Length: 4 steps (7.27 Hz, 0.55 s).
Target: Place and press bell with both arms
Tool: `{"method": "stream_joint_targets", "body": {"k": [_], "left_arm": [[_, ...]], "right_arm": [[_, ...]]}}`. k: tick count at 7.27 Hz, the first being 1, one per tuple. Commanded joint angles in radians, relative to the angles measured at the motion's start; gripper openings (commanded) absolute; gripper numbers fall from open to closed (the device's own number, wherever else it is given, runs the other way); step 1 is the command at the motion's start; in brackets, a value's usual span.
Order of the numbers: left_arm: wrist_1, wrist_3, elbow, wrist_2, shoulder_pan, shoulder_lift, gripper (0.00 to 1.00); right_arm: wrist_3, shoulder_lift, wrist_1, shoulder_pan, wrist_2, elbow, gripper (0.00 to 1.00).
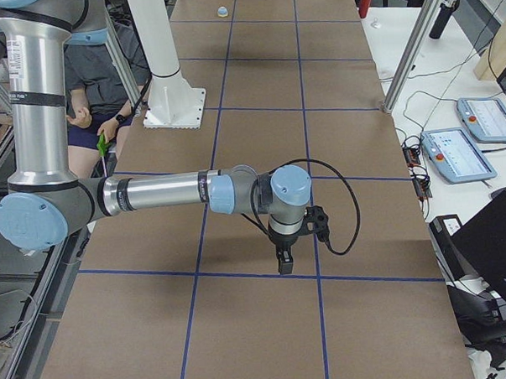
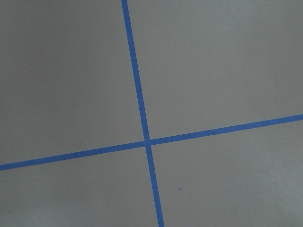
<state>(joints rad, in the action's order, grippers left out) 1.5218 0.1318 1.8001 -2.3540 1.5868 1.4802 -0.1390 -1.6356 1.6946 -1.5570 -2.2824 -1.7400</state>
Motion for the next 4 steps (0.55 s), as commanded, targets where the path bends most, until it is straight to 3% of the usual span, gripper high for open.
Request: {"method": "stream_joint_targets", "body": {"k": [1, 4], "left_arm": [[0.000, -0.001, 0.013, -0.002, -0.001, 0.000, 1.00], [0.014, 0.000, 0.007, -0.002, -0.001, 0.060, 1.00]], "right_arm": [[-0.001, -0.007, -0.001, 0.000, 0.000, -0.003, 1.00], [-0.002, -0.017, -0.001, 0.000, 0.000, -0.003, 1.00]]}}
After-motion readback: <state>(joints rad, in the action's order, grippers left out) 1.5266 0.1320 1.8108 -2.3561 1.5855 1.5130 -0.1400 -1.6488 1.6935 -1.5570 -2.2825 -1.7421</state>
